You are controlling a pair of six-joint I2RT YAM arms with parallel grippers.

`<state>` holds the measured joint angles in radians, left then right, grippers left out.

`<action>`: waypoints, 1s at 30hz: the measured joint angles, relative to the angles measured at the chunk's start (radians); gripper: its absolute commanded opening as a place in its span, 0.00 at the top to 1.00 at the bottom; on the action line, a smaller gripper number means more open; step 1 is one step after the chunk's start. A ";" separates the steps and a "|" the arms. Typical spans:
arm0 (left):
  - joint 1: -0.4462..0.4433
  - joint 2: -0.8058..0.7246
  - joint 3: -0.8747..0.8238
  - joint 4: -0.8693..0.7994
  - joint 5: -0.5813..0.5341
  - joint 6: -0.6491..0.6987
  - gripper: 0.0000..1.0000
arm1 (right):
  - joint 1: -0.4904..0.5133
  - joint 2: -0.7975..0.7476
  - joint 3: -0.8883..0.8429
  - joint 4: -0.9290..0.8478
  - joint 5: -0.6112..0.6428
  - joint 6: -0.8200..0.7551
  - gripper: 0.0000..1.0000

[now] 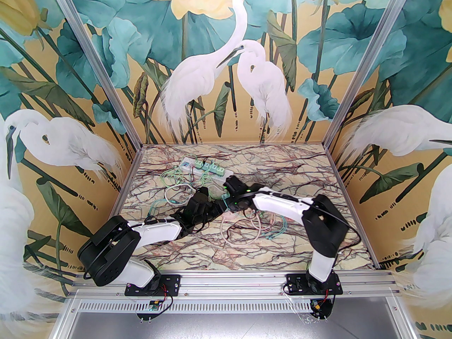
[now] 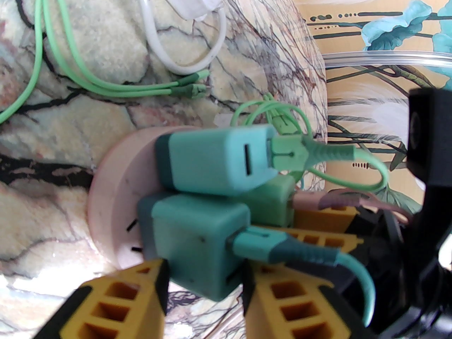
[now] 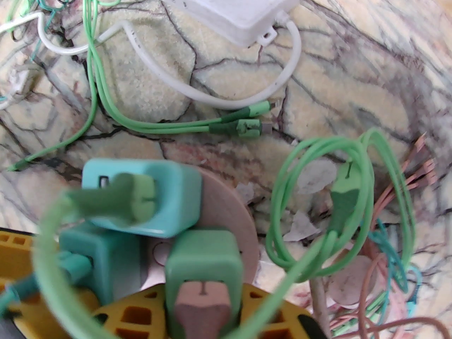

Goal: Pull the plug off the socket

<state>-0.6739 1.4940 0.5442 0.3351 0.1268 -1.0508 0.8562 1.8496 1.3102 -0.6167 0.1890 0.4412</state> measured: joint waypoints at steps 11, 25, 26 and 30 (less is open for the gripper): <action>0.008 0.000 0.001 -0.004 -0.001 0.004 0.60 | 0.035 0.045 0.075 -0.072 0.112 -0.019 0.79; 0.005 0.019 0.013 0.019 0.001 0.004 0.61 | -0.073 -0.047 -0.066 0.068 -0.108 -0.002 0.78; 0.004 0.019 0.013 0.019 0.004 0.004 0.61 | -0.091 -0.056 -0.080 0.081 -0.143 0.005 0.78; 0.000 0.026 0.017 0.019 0.010 0.005 0.61 | -0.140 -0.077 -0.125 0.118 -0.246 0.026 0.79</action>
<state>-0.6735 1.5200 0.5613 0.3546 0.1368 -1.0462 0.7162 1.7721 1.1854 -0.4984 -0.0570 0.4667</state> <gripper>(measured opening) 0.394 0.262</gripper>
